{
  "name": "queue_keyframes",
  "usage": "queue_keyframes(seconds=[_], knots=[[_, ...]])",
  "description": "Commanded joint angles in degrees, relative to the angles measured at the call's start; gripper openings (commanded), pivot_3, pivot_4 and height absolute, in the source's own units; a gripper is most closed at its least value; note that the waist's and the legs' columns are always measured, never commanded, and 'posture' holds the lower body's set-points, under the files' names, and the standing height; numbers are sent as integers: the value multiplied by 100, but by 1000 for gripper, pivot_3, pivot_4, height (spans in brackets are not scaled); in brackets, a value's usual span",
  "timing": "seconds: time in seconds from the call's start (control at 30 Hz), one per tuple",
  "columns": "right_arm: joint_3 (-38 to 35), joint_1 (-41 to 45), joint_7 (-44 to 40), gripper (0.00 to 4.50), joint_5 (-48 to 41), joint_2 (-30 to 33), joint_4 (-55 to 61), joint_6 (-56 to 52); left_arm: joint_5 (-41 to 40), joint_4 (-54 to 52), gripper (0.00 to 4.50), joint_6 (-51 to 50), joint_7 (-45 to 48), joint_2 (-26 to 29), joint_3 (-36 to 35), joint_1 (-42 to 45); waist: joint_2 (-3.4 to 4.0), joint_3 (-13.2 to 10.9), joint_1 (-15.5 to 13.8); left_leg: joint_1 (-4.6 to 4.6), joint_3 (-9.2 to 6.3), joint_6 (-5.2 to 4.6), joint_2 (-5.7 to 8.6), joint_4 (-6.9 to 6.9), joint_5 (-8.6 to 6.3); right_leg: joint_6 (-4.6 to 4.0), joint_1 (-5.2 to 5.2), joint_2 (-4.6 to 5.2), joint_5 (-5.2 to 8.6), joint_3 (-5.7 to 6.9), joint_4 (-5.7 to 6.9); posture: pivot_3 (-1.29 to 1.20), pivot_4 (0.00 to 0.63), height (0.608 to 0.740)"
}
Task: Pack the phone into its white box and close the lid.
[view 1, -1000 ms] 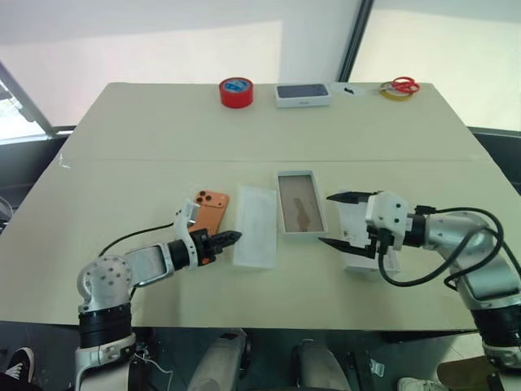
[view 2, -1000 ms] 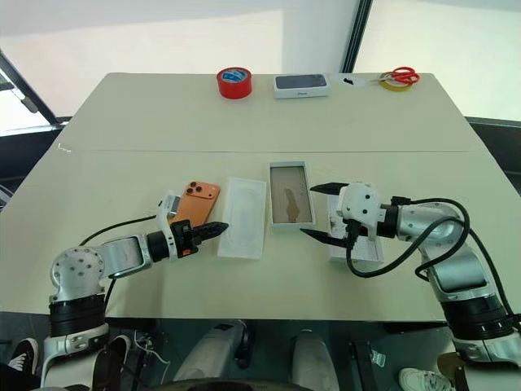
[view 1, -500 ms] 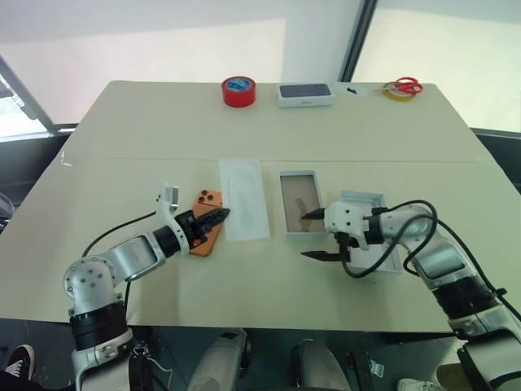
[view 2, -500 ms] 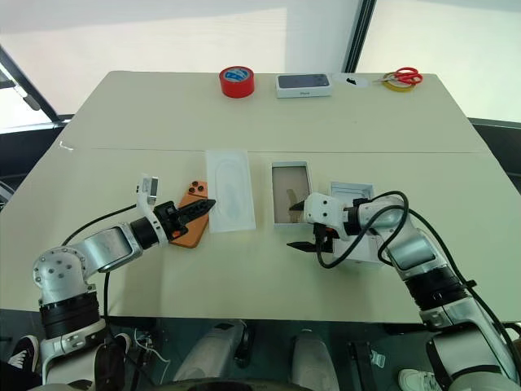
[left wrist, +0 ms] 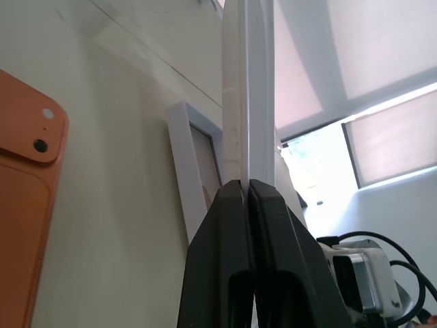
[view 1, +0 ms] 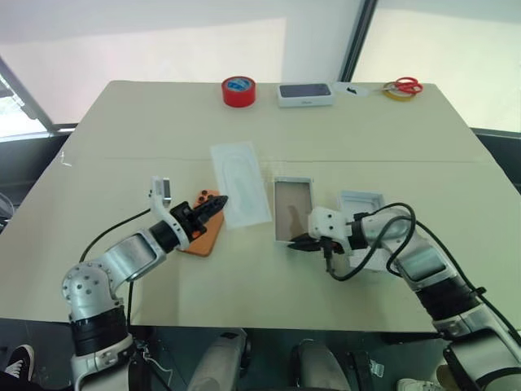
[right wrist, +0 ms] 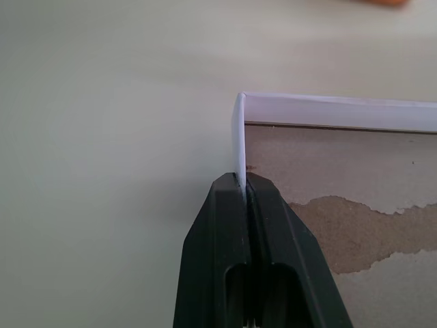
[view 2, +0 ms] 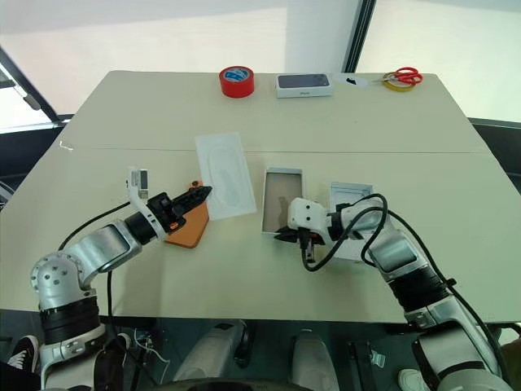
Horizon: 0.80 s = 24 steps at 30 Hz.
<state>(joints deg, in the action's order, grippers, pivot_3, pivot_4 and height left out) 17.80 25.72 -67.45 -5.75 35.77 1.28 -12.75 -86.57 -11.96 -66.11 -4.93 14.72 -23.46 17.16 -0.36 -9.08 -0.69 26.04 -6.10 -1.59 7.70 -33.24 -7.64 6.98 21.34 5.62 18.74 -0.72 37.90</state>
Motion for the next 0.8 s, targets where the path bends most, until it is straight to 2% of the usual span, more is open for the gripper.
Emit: queue_keyframes(seconds=[0.03, 0.17, 0.2, 0.27, 0.43, 0.6, 0.8], knots=[[11, -97, 151, 25, -73, -93, 547, -162, -379, 8, 0, 176, -63, 71, 180, 129, 0, 0, -3, 0, 0, 0, 0, 0, 0, 0, 0, 0, 0, 0, 0, 0, 150, 740], [-133, -194, 123, 25, -242, -47, 719, -434, -284, 24, 0, 299, 5, 104, 428, 127, 0, 0, -2, 0, 0, 0, 1, 0, 0, -1, 0, 1, 0, 0, -1, 0, 150, 740], [-190, -195, 113, 297, -324, -50, 721, -547, -241, 14, 0, 325, 45, 118, 487, 111, 0, 0, 0, 0, 0, 0, 1, 0, 0, -2, 0, 1, 1, 0, -1, 0, 150, 740], [-275, -220, 231, 950, -275, -22, 729, -465, -312, 41, 0, 347, 86, 147, 577, 86, 0, 0, 0, 0, 0, 0, 1, 1, 0, -3, 0, 1, 1, 0, 0, 0, 150, 740], [-1045, -701, 85, 3348, -703, 551, 1140, -503, -373, 76, 0, 410, 204, 208, 737, 31, -2, -1, -22, 1, 0, -1, 3, 2, -1, -5, 0, 3, 3, 0, -2, 0, 150, 740], [-1861, -1222, -101, 3348, -1050, 1256, 1080, -472, -271, 222, 0, 437, 323, 198, 922, 84, -3, -2, -6, 5, 1, -4, 4, 1, -3, -22, -2, 7, 12, 1, -11, 0, 150, 740], [-2159, -1077, 62, 3348, -1044, 1323, 587, -217, 55, 560, 0, 445, 621, 118, 1316, 271, -5, -3, 13, 5, 2, -4, -1, 2, -2, -23, -1, 5, 13, 1, -12, 0, 150, 740]])
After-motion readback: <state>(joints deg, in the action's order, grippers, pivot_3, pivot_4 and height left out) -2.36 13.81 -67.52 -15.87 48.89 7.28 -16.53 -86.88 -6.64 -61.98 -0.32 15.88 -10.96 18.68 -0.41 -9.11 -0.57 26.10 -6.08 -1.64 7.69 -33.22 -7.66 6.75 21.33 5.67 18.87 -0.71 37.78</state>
